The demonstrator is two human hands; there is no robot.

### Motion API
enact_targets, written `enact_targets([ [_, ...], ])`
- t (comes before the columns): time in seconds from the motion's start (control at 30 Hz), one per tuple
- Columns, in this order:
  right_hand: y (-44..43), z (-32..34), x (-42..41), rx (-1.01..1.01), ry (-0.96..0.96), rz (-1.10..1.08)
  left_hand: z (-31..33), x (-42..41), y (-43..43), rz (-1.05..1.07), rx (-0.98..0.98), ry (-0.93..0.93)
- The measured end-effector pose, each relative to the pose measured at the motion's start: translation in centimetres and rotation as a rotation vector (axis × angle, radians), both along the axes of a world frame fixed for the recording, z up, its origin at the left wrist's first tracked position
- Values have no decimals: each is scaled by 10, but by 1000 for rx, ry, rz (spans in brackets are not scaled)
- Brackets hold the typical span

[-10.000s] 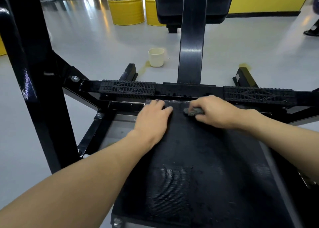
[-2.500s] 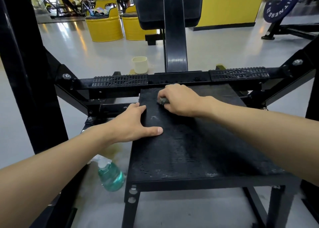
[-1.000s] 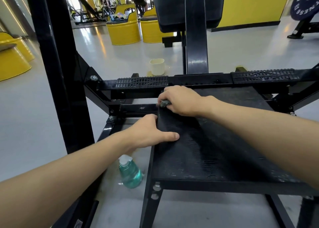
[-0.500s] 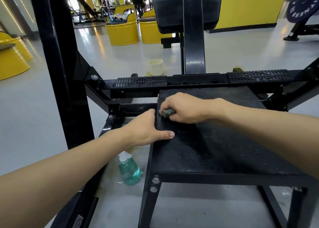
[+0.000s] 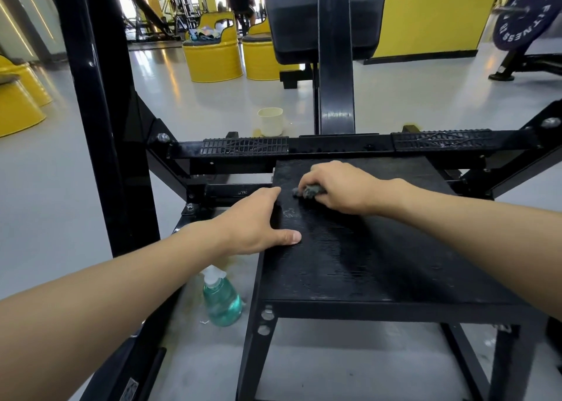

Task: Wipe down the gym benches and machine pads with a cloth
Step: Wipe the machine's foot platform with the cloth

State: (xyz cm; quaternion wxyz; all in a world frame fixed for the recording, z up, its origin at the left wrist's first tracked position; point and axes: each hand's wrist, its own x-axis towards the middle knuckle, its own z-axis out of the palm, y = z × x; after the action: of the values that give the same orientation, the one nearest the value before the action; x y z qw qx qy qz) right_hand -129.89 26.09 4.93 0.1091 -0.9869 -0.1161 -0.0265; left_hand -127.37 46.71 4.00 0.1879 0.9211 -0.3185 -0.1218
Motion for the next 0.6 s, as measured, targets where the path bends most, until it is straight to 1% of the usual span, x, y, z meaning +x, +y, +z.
enact_targets([
  [0.07,0,-3,2,-8,-22,-43,2,-1,-2,-12,35,-10],
  [0.2,4,4,-19,68,191,122,4,-3,-3,-9,87,-4],
  [0.23,-1,6,-21,55,192,118,5,-2,-4,-11,98,-3],
  [0.33,-26,1,-8,-8,17,-46,10,-3,-5,-14,121,5],
  [0.37,-29,-1,-6,-11,-15,-81,11,-3,-6,-18,117,11],
  [0.43,-24,-4,-13,23,17,-26,12,-3,-9,-19,107,38],
  [0.53,-18,-2,-34,66,149,125,13,-8,-13,-28,121,25],
  [0.6,-30,-2,-30,68,92,70,15,-13,-18,-36,139,2],
])
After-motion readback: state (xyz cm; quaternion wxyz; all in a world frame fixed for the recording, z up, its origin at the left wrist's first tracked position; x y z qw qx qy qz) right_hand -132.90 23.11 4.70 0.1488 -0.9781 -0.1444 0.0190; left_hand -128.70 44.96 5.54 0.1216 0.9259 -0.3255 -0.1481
